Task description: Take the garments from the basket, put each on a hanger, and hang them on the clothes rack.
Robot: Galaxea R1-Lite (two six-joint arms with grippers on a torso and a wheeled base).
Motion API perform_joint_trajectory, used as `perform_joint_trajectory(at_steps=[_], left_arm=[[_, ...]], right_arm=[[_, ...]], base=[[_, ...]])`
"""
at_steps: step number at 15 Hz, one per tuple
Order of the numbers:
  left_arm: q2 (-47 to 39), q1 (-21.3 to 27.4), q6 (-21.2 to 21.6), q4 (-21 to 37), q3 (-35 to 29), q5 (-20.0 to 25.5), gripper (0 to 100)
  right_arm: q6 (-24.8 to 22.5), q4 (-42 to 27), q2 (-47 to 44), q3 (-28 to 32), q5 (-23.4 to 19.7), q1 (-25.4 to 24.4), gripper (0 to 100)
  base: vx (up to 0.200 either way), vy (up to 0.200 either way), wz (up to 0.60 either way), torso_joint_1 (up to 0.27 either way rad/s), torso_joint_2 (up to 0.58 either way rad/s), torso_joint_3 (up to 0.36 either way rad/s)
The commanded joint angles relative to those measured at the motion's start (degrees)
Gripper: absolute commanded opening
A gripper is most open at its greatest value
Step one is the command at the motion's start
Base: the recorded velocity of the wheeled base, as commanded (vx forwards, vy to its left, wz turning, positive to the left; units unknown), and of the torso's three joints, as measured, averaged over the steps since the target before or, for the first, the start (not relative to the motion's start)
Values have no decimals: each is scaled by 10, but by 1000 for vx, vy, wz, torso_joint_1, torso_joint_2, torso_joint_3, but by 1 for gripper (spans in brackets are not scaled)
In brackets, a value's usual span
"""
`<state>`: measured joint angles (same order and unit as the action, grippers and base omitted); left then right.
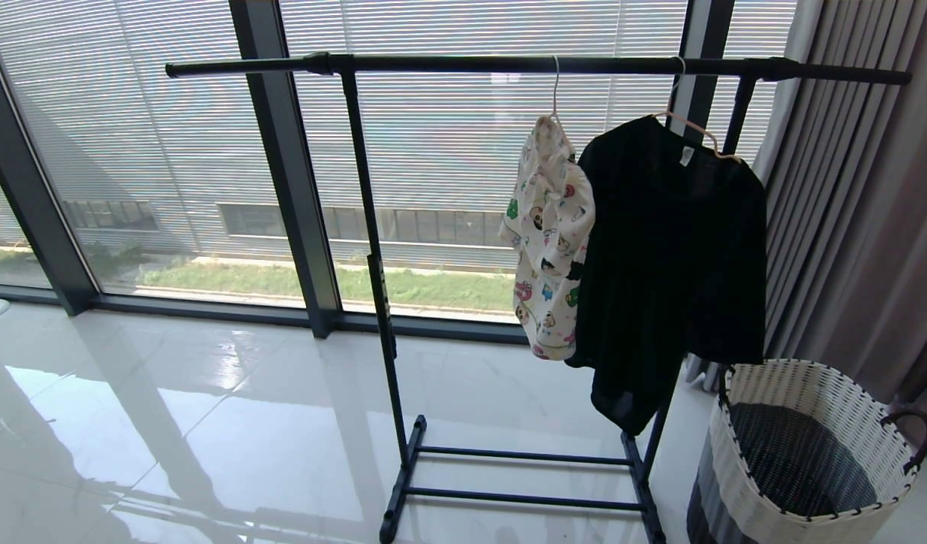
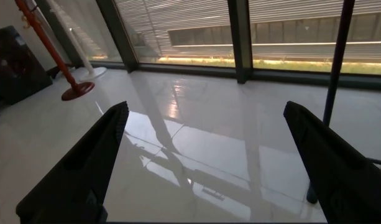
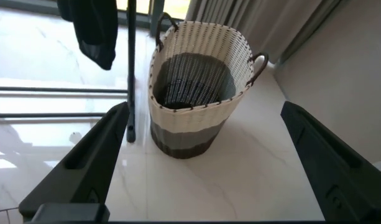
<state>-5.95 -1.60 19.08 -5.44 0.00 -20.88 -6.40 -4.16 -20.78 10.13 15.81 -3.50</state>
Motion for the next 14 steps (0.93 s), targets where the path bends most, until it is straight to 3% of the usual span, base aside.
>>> perform_joint_trajectory(at_steps=[1,3,5,9,10,11,13,14], left_arm=[[59,11,2,3,0,1,100],[59,11,2,3,0,1,100],[59,11,-2,3,0,1,100],[56,14,-13,6,0,10,100],[53,15,-32,8,0,36,100],[56,15,-80,9,0,72,100],[59,14,-176,17,0,144,100],[59,14,-195,38,0,158,100]], right_arm=[[3,1,165,-78,-3,2,100],[28,13,207,-85,-5,39,100],[25,24,206,-87,21,39,100],[25,36,206,-93,11,39,100],[10,37,206,-93,-17,39,100],[11,38,206,-94,-59,39,100],[22,57,207,-101,-75,39,100],[49,59,207,-101,-100,39,100]], base=[[0,0,0,0,0,0],[0,0,0,0,0,0],[0,0,0,0,0,0],[0,0,0,0,0,0],[0,0,0,0,0,0],[0,0,0,0,0,0],[0,0,0,0,0,0],[0,0,0,0,0,0]])
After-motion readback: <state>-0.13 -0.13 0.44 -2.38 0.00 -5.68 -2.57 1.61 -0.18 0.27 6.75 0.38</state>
